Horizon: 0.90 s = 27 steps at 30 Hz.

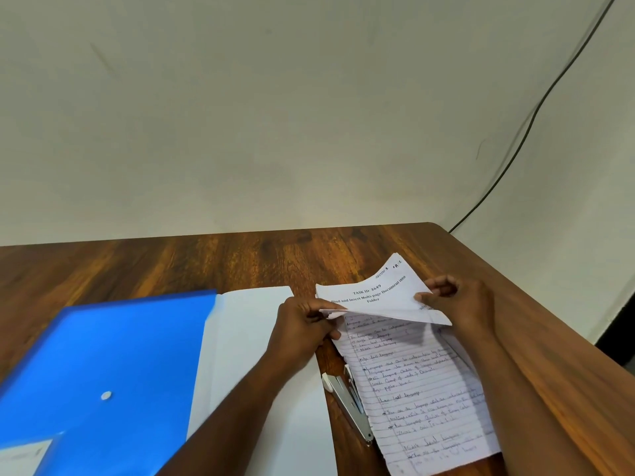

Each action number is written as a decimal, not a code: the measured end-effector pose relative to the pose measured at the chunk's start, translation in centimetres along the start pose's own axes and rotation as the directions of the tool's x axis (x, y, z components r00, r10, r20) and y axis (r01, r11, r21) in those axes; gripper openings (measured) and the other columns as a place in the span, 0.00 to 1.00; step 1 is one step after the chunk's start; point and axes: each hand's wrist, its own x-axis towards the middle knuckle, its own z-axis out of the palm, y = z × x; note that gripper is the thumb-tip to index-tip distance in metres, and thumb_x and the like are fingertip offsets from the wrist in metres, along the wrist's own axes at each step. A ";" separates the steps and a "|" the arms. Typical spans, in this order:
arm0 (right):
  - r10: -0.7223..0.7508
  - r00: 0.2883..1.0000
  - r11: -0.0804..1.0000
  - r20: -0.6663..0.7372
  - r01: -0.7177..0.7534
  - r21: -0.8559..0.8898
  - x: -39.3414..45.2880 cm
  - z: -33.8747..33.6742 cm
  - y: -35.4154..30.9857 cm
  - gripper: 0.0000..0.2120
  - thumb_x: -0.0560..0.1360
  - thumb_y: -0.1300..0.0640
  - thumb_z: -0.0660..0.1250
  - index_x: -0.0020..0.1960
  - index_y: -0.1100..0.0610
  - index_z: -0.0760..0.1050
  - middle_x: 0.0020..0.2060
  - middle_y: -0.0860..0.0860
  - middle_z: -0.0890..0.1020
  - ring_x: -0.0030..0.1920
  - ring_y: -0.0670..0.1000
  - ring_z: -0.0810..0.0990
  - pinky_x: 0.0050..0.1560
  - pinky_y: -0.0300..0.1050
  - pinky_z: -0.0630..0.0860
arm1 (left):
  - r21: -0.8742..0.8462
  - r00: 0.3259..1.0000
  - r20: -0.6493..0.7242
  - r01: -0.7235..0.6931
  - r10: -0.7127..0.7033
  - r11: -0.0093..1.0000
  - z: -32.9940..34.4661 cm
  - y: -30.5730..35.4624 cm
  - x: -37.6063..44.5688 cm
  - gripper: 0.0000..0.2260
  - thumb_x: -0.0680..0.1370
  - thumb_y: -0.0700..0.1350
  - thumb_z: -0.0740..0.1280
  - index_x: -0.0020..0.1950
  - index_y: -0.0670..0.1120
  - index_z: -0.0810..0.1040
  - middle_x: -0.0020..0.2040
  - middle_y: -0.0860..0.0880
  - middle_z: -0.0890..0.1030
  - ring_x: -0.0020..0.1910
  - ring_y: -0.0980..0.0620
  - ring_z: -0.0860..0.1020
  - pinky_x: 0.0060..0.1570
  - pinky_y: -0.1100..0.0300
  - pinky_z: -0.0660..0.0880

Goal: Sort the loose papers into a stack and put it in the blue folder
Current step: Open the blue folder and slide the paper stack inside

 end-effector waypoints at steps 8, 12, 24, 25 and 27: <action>-0.121 0.991 0.987 -0.052 0.115 -0.110 -0.2 -0.5 0.2 0.10 0.72 0.57 0.81 0.43 0.43 0.84 0.39 0.48 0.88 0.37 0.50 0.86 0.40 0.57 0.85 | 0.007 1.000 -0.005 0.000 0.000 1.000 0.0 -0.3 0.1 0.10 0.79 0.35 0.74 0.55 0.47 0.89 0.48 0.50 0.89 0.39 0.46 0.86 0.36 0.64 0.77; -0.109 0.987 0.992 -0.119 0.115 0.043 -0.4 -0.5 -0.3 0.06 0.73 0.59 0.80 0.49 0.53 0.88 0.43 0.51 0.89 0.42 0.48 0.87 0.45 0.49 0.84 | -0.011 1.000 -0.018 0.007 -0.008 1.000 0.1 -0.5 0.4 0.10 0.78 0.35 0.75 0.55 0.48 0.89 0.45 0.50 0.89 0.39 0.46 0.86 0.38 0.59 0.79; -0.025 0.999 0.786 0.023 0.006 0.618 0.3 -1.3 -0.2 0.19 0.72 0.77 0.65 0.36 0.53 0.79 0.35 0.54 0.81 0.39 0.54 0.76 0.44 0.45 0.76 | 0.111 0.988 -0.088 -0.119 0.129 0.987 -0.1 -1.0 0.7 0.11 0.73 0.36 0.80 0.49 0.50 0.90 0.49 0.51 0.82 0.54 0.51 0.81 0.50 0.52 0.85; -0.026 0.999 0.770 0.040 -0.005 0.639 0.3 -1.4 0.0 0.16 0.71 0.75 0.65 0.37 0.55 0.78 0.37 0.58 0.79 0.40 0.57 0.74 0.44 0.48 0.74 | 0.136 0.986 -0.109 -0.114 0.129 0.984 0.0 -0.9 0.6 0.09 0.72 0.38 0.81 0.49 0.51 0.90 0.50 0.52 0.80 0.55 0.53 0.80 0.51 0.54 0.85; -0.031 0.996 0.731 0.087 -0.037 0.681 0.1 -1.5 0.0 0.07 0.67 0.71 0.64 0.40 0.61 0.76 0.38 0.60 0.77 0.39 0.57 0.73 0.42 0.45 0.74 | 0.120 0.983 -0.114 -0.131 0.145 0.984 0.0 -0.6 0.5 0.08 0.72 0.39 0.81 0.47 0.51 0.89 0.54 0.54 0.79 0.56 0.55 0.79 0.52 0.56 0.85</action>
